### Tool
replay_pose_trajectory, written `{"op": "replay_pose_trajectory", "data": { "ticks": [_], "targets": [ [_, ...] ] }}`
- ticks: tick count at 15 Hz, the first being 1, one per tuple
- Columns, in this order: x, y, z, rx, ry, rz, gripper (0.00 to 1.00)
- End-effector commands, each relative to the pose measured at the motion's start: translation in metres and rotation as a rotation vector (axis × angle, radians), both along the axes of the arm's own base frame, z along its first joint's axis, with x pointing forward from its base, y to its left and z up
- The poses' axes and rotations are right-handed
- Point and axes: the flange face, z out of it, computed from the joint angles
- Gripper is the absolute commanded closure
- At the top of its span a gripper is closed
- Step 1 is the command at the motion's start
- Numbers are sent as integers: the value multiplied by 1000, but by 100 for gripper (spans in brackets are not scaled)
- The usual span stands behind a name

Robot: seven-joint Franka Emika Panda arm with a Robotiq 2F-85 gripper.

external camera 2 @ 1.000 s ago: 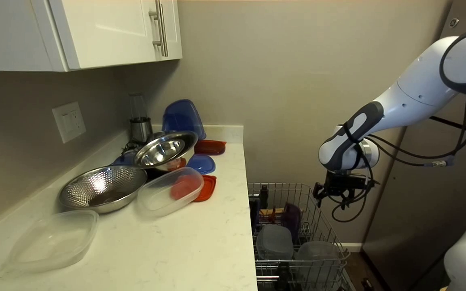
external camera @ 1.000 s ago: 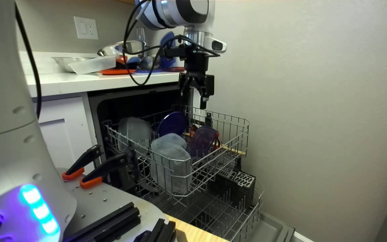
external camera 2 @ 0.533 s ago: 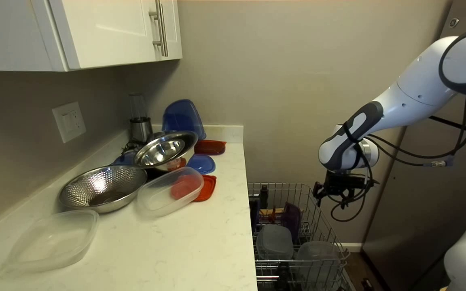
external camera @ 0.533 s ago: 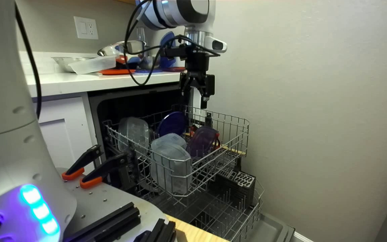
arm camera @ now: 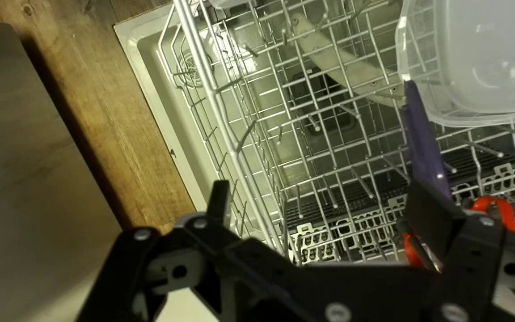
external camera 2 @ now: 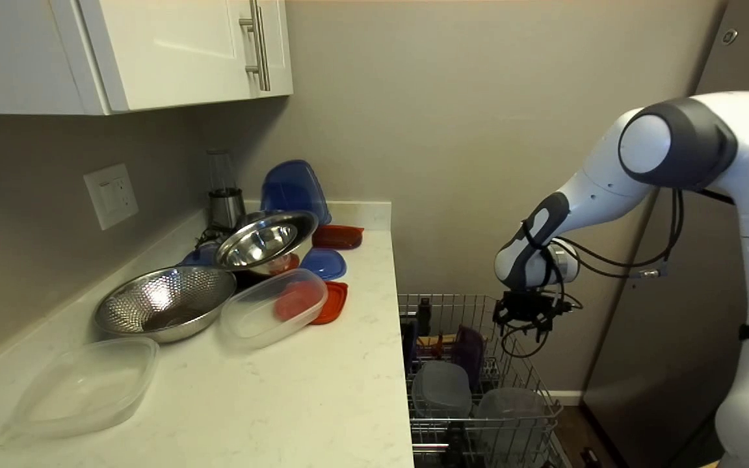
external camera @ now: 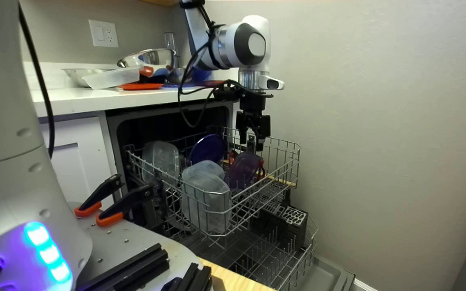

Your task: Put the dish rack into the dishwasher

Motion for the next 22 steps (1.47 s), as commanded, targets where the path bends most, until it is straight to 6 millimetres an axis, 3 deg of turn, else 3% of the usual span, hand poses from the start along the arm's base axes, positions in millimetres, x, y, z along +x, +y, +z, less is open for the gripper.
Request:
{"op": "replay_pose_trajectory", "data": {
  "ticks": [1,8,12,17,22],
  "targets": [
    [25,-10,-30,-77,20,-83,0],
    [48,-27,-64,-147,55,-136,0],
    [47,-44,-82,-176,118,-183,0],
    [43,-70,-93,-199,202,-220,0],
    [40,-63,-87,-101,205,-63,0]
  ]
}}
